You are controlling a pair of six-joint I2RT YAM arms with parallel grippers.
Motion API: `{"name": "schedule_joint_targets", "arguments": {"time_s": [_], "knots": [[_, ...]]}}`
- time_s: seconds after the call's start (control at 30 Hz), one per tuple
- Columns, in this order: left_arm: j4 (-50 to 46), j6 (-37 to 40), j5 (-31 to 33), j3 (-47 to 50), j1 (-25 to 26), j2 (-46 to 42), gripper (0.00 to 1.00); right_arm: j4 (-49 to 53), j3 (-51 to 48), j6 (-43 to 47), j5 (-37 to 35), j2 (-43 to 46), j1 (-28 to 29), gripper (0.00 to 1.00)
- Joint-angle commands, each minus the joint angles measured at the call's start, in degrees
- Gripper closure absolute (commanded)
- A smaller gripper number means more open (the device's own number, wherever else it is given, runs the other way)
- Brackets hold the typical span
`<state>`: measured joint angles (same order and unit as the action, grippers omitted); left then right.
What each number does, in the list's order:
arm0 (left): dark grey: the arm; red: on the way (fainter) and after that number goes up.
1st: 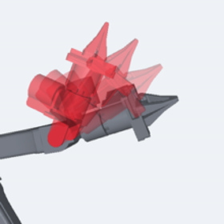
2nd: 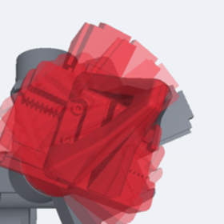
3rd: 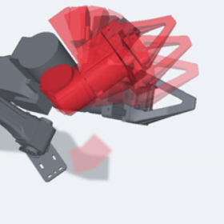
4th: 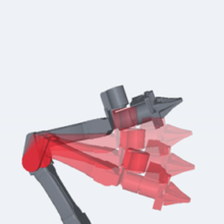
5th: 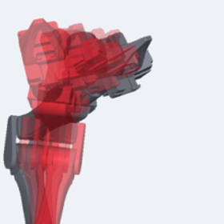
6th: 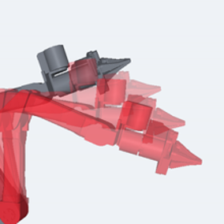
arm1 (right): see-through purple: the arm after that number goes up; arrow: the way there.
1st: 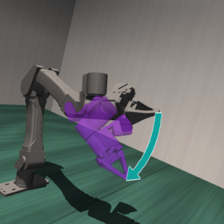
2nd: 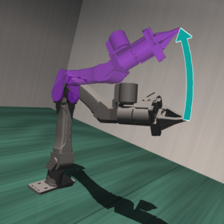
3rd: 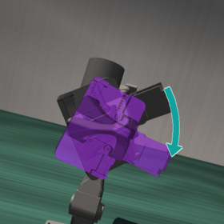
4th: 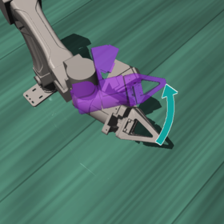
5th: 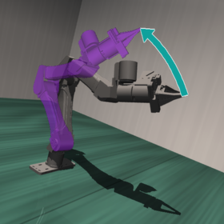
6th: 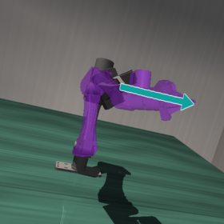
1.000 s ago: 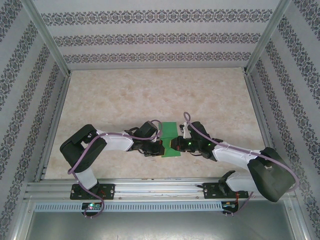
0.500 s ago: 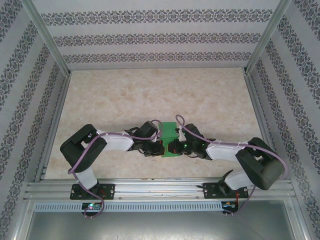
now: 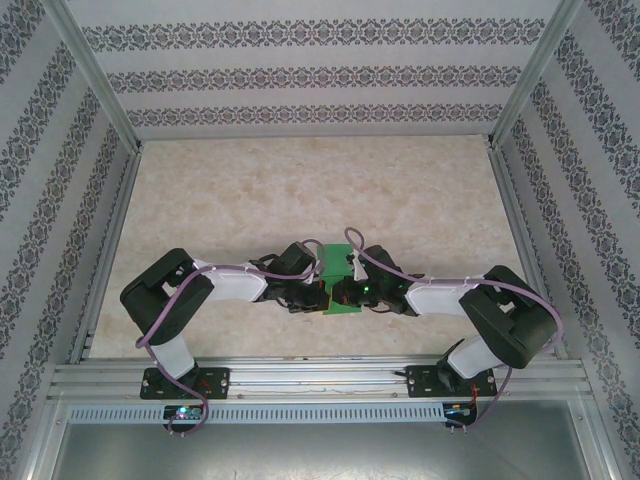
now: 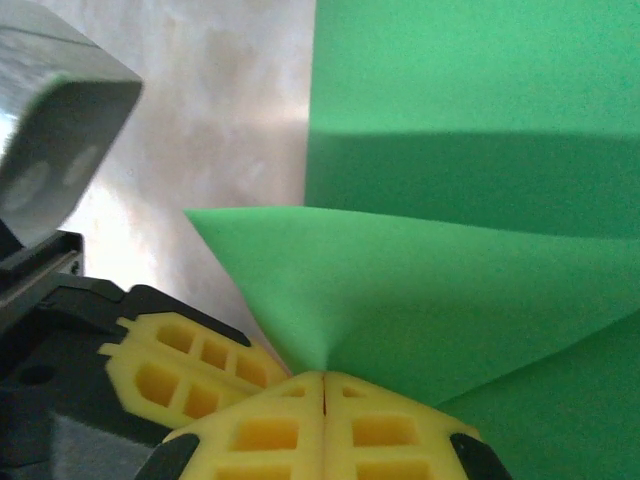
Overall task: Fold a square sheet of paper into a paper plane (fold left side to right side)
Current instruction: Fold the triangle a second time at the center of the table.
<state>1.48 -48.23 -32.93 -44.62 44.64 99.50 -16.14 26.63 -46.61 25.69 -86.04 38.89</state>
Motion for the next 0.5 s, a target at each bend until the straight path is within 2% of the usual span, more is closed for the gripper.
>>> {"name": "schedule_joint_targets", "arguments": {"time_s": [0.0, 0.47], "knots": [[-5.33, 0.61, 2.81, -0.11, 0.72, 1.82, 1.00, -0.54, 1.04, 0.28, -0.94, -1.10, 0.66, 1.00], [-8.23, -1.10, 3.92, -0.01, 0.71, 2.52, 1.00, 5.37, 1.45, 4.50, -3.67, -2.30, -2.11, 1.00]]}}
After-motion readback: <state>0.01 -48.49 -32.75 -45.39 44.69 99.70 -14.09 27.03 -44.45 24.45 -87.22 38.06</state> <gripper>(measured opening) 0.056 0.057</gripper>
